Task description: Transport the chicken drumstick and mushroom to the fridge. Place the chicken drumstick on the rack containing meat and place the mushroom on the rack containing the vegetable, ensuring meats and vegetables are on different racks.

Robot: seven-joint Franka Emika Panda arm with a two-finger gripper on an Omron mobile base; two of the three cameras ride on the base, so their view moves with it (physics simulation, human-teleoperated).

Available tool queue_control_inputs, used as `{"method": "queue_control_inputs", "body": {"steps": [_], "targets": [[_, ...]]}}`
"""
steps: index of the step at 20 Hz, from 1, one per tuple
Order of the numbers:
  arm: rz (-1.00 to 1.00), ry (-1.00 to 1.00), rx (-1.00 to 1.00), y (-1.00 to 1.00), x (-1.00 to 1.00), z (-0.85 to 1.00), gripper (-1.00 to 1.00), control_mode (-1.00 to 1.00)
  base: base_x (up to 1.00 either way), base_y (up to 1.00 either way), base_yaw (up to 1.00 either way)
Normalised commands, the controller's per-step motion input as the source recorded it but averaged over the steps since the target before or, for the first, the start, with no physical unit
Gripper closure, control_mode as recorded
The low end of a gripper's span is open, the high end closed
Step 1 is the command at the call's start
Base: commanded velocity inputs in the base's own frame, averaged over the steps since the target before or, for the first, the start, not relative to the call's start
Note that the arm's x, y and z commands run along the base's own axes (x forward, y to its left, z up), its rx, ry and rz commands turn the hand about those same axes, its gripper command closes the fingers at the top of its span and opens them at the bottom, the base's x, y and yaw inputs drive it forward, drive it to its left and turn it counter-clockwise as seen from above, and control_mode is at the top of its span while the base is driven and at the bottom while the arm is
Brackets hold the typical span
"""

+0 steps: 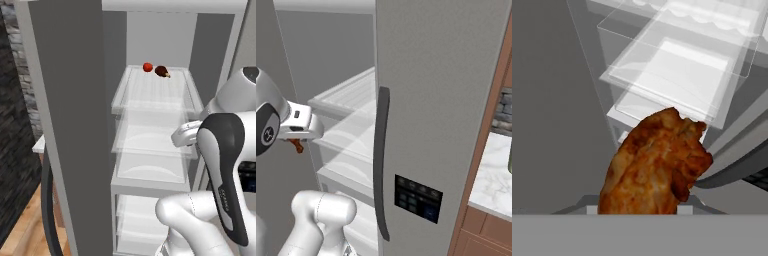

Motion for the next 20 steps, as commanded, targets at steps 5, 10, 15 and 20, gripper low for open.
{"method": "queue_control_inputs", "body": {"steps": [5,10,15,20], "targets": [[0.0,0.0,0.0,0.0,0.0,0.0,1.0,1.0,0.13,0.0,0.0],[0.0,-0.03,-0.01,0.0,0.21,0.43,1.0,-1.0,0.0,0.0,0.0],[0.0,-0.12,-0.06,0.04,0.4,0.17,1.0,-1.0,0.0,0.0,0.0],[0.0,-0.1,0.0,0.0,0.65,0.18,1.0,-1.0,0.0,0.0,0.0]]}}
